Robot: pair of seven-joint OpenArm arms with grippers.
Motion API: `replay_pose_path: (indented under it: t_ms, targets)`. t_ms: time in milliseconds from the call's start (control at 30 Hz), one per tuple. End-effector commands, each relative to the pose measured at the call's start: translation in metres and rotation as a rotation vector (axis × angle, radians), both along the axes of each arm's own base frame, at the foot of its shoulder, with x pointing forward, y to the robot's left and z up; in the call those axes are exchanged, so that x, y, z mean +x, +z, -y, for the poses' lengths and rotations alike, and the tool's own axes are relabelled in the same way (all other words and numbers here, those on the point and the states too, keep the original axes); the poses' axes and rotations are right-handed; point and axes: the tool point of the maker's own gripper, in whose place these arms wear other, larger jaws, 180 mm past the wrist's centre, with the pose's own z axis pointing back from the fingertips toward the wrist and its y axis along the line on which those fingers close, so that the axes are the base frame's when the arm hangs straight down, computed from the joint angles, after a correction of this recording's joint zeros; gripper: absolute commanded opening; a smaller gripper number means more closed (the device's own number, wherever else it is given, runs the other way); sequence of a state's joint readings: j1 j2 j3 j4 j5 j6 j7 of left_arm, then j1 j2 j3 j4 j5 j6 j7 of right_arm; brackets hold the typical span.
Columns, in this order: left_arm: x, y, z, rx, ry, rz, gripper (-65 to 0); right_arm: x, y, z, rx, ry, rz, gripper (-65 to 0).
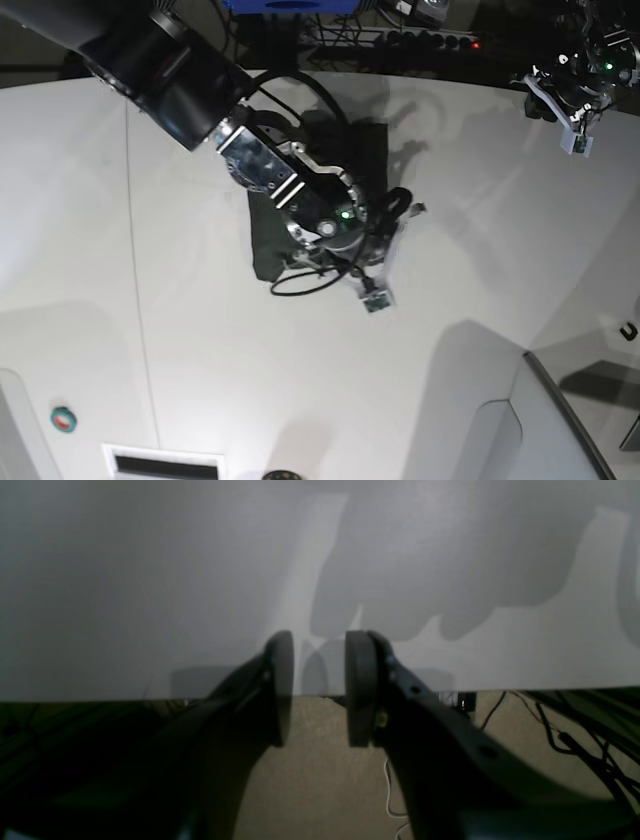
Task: Layout the t-shirt on the table in an organized manner, then fold the t-shirt properly
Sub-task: 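Lift and reposition the shirt bundle with the right gripper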
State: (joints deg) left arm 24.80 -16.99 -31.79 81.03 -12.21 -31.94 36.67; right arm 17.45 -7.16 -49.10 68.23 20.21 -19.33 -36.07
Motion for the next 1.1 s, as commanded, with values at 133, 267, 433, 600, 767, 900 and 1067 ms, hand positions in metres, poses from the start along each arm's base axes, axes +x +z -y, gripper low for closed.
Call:
replay_pose_path:
  t_ms: [133, 267, 433, 600, 767, 900, 1067]
  targets:
    - [0.007, 0.009, -0.006, 0.014, -0.010, 0.032, -47.7, 0.028, 0.058, -0.010, 0.071, 0.027, 0.163, -65.0]
    - [0.007, 0.009, -0.006, 0.014, -0.010, 0.032, -47.7, -0.012, 0.060, 0.010, 0.021, 0.071, 0.001, -65.0]
    - [0.007, 0.009, -0.006, 0.014, -0.010, 0.032, -47.7, -0.054, 0.042, 0.045, 0.039, 0.008, -0.128, -65.0]
    - [0.007, 0.009, -0.005, 0.014, -0.011, 0.033, -47.7, -0.071, 0.010, 0.066, 0.005, -0.027, -0.155, -65.0]
    - [0.007, 0.009, -0.005, 0.014, -0.011, 0.033, -47.7, -0.079, -0.013, 0.073, -0.025, -0.037, -0.179, -65.0]
    - [0.007, 0.009, -0.005, 0.014, -0.011, 0.033, -47.7, -0.081, -0.017, 0.070, -0.026, -0.035, -0.184, -65.0]
    - [0.007, 0.009, -0.005, 0.014, -0.011, 0.031, -47.7, -0.098, -0.012, 0.038, -0.007, 0.056, -0.184, -65.0]
